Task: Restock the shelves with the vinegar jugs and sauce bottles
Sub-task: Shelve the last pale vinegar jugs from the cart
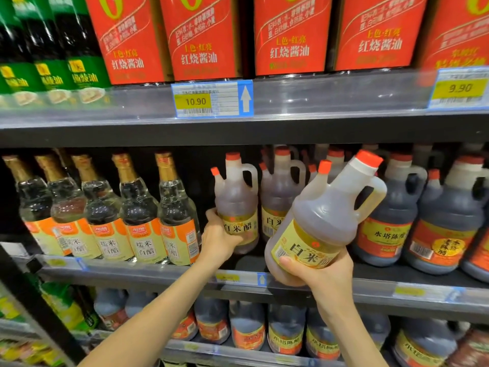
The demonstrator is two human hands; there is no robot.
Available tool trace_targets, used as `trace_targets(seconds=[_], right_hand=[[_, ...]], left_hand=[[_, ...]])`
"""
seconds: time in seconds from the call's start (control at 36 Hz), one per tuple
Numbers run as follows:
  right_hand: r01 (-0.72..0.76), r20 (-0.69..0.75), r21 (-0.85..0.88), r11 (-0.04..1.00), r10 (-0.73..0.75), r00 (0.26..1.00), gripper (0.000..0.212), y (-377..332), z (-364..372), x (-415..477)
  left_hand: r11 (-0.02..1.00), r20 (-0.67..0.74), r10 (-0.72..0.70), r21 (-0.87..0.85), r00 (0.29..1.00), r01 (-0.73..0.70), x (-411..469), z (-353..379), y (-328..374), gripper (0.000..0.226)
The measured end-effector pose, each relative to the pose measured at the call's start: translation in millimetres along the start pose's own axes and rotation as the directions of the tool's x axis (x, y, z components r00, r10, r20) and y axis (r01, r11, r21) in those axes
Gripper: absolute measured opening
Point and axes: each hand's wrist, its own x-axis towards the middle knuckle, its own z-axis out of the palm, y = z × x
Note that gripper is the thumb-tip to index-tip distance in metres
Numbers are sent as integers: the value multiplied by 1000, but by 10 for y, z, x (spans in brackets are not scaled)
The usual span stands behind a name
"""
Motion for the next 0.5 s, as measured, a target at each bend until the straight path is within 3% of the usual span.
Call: trace_targets(seconds=[0.06,0.11,0.17,0.22,0.31,0.39,0.5], right_hand=[[-3,-8,-14,1000,3,1000,88,11,-8,14],[-2,-16,-16,1000,2,1000,87,16,-13,28],[2,-20,-5,1000,-2,1000,83,17,-12,31],[4,-21,5,1000,-4,1000,78,19,-3,29],[13,-16,8,1000,-13,1000,70,21,-4,25],[23,-17,-17,1000,-23,1000,69,45,-15,40],[33,-27,-30,999,-34,999,93,84,-22,52]], left_hand=[[995,26,-82,-46,996,84,134,43,26,75],[974,44,-191,-115,981,195,271,82,46,46],[971,-20,-230,-77,973,228,374,118,23,32],[959,-14,-234,-169,972,229,401,139,90,43],[991,-5,-130,-42,991,130,447,173,103,77],[997,0,-76,-22,997,76,519,194,99,81],[999,-22,-18,-35,1000,18,613,228,69,79]])
